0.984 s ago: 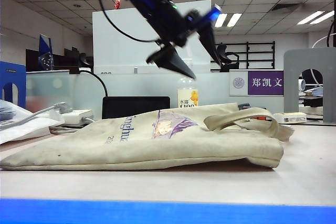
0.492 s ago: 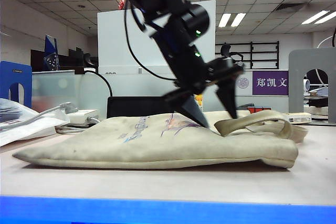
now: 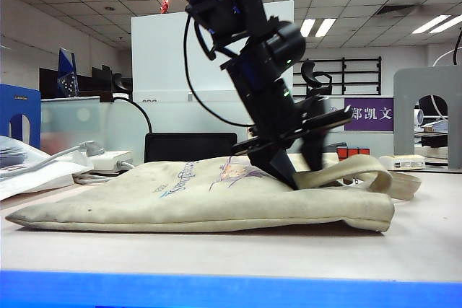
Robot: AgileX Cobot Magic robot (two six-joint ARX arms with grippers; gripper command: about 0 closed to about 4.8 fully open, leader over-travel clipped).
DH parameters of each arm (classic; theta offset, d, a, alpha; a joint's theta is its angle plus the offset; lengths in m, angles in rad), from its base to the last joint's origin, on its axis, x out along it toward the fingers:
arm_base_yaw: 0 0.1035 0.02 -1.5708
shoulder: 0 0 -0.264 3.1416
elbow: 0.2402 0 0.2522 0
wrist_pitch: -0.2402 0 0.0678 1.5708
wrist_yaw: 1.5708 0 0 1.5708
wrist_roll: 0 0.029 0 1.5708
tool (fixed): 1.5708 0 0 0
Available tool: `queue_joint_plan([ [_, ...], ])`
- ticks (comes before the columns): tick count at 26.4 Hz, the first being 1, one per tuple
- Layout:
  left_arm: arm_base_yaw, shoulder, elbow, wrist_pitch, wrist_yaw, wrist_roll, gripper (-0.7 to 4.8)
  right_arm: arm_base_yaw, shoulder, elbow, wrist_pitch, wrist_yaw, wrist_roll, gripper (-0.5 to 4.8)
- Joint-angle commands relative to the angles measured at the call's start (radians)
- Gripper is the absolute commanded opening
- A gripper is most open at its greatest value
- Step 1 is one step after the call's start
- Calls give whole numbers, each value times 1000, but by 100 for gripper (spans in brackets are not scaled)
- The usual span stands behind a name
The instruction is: Take the glasses case out of the canvas bag and put it on the table.
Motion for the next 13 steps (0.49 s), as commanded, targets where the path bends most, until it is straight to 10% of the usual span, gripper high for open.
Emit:
queue_joint_plan([
  [1, 1, -40, -2, 21, 41, -5, -4, -1, -2, -3, 11, -9, 4, -1],
  [8, 4, -268, -2, 221, 156, -83, -4, 0, -2, -2, 7, -69, 4, -1],
  [13, 8, -389, -3, 74, 210, -99, -4, -1, -2, -2, -11, -131, 12, -1],
])
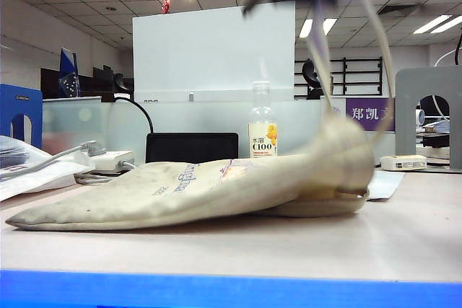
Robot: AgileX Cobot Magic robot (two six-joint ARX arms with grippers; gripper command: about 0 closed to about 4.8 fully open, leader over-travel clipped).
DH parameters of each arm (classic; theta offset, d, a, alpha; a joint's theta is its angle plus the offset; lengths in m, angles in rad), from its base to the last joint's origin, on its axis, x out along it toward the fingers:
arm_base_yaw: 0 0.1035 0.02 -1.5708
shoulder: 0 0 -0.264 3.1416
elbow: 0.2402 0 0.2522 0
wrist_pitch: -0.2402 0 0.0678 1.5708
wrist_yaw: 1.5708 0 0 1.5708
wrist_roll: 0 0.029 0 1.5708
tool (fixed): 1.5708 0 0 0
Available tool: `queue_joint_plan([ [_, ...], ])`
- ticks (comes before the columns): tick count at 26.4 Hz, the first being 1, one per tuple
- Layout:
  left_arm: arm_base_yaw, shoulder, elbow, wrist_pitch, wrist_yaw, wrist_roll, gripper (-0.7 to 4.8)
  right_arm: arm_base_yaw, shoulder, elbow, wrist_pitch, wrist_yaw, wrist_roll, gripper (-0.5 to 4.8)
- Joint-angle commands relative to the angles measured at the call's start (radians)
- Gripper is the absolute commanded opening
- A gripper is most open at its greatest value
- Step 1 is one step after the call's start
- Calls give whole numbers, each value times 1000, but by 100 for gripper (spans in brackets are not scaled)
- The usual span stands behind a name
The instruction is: Take the glasses case out of the canvas bag and put it on the table.
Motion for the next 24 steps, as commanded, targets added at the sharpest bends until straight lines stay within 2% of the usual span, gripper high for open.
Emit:
queue_joint_plan([
  [1, 0, -33, -13, -214, 45, -11, -4, -1, -2, -2, -4, -44, 12, -1],
  [5, -9, -61, -14, -423, 134, 24, -4, -1, -1, -3, -6, -107, 58, -1],
  [9, -43, -74, -15, -560, 197, 45, -4, 8, 6, -5, -39, -154, 60, -1],
  [13, -110, -117, -15, -586, 235, 44, -4, 51, 30, -5, -43, -143, 60, -1],
  [17, -193, -186, -15, -591, 233, 24, -4, 119, 54, -5, -35, -143, 51, -1],
  [21, -243, -241, -15, -625, 229, -8, -4, 224, 77, -5, -11, -138, -2, -1],
  [24, -251, -272, -15, -683, 233, -12, -4, 315, 98, -5, 3, -90, -1, -1],
])
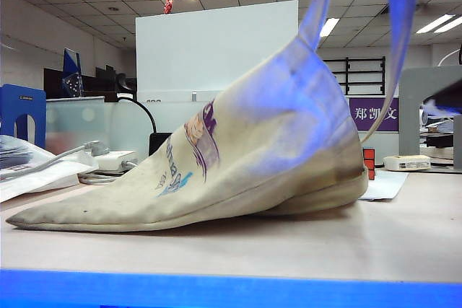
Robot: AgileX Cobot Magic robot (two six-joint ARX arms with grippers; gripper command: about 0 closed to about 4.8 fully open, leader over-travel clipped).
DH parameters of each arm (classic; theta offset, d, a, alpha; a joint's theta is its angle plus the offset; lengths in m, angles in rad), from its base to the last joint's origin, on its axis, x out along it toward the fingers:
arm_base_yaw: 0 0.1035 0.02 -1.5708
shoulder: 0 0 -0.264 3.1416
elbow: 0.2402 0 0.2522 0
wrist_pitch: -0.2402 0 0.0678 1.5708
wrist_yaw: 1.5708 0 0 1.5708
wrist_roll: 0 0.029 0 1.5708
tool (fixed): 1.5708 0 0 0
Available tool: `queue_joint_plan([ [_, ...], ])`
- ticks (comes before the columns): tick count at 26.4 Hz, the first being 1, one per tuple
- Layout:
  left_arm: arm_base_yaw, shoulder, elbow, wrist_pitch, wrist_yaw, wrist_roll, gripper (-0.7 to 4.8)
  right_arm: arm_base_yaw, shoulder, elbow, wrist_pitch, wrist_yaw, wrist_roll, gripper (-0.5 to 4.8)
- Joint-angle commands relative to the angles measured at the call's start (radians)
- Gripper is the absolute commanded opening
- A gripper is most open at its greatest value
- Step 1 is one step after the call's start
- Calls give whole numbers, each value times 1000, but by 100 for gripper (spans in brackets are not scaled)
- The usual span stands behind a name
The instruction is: Take the glasses case out of the canvas bag and put it on the table.
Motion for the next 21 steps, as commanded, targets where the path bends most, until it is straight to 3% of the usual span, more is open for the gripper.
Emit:
queue_joint_plan([
  [1, -5, -35, 3, -77, 8, -10, -4, 93, 24, -5, 37, 61, -11, -1],
  [6, -8, -89, 3, -169, 6, -13, -4, 224, 67, -3, 170, 161, -10, -1],
  [12, -9, -130, 3, -197, 5, -30, -4, 240, 157, 33, 188, 208, -11, -1],
  [15, -9, -129, 1, -143, 3, -30, -4, 243, 274, 33, 253, 201, -26, -1],
  [21, -8, -124, -38, 152, -21, -31, -4, 246, 497, 33, 455, 93, -27, -1],
])
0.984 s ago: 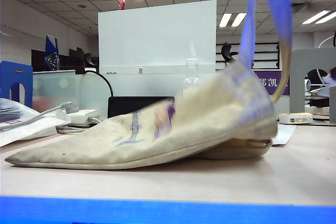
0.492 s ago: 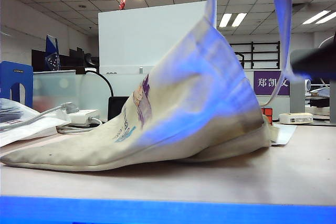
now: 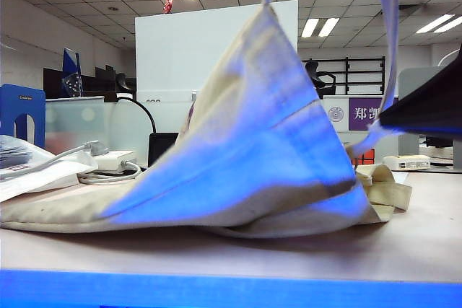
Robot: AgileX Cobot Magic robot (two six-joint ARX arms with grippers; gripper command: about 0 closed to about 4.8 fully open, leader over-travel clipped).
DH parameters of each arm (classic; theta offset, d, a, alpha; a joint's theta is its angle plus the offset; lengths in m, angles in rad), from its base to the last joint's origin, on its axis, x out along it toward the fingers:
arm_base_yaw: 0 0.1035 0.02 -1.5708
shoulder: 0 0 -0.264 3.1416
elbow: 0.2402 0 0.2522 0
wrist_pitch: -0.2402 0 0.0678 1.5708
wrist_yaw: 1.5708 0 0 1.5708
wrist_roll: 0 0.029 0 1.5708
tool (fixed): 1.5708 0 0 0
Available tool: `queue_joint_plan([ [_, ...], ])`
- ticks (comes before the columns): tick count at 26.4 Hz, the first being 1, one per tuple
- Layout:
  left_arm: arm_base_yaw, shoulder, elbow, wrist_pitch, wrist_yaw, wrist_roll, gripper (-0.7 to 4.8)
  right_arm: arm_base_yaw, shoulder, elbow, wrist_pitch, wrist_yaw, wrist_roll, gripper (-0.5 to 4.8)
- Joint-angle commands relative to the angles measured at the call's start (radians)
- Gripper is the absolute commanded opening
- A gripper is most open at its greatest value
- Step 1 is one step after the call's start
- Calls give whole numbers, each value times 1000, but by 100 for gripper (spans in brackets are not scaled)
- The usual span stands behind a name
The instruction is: Take the glasses case out of the canvas bag and put it on the table.
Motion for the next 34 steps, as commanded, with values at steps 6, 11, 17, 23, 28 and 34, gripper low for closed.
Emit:
queue_joint_plan([
  [6, 2, 21, -15, 241, 1, -24, -3, 17, 240, 43, 319, -132, 17, -1],
  [11, -29, 26, -15, 153, 23, 8, -3, 15, 396, 178, 326, -134, -45, -1],
  [17, -14, 24, -15, 46, -45, 53, -3, 14, 431, 229, 298, -174, -84, 0],
  [23, -15, 24, -15, -107, -96, 135, -3, 3, 424, 239, 311, -171, -164, 157],
  [28, -15, 24, -15, -135, -167, 162, -3, -2, 418, 286, 303, -188, -162, 176],
  [34, -15, 34, -16, -95, -277, 233, -3, 6, 418, 337, 303, -256, -162, 176],
])
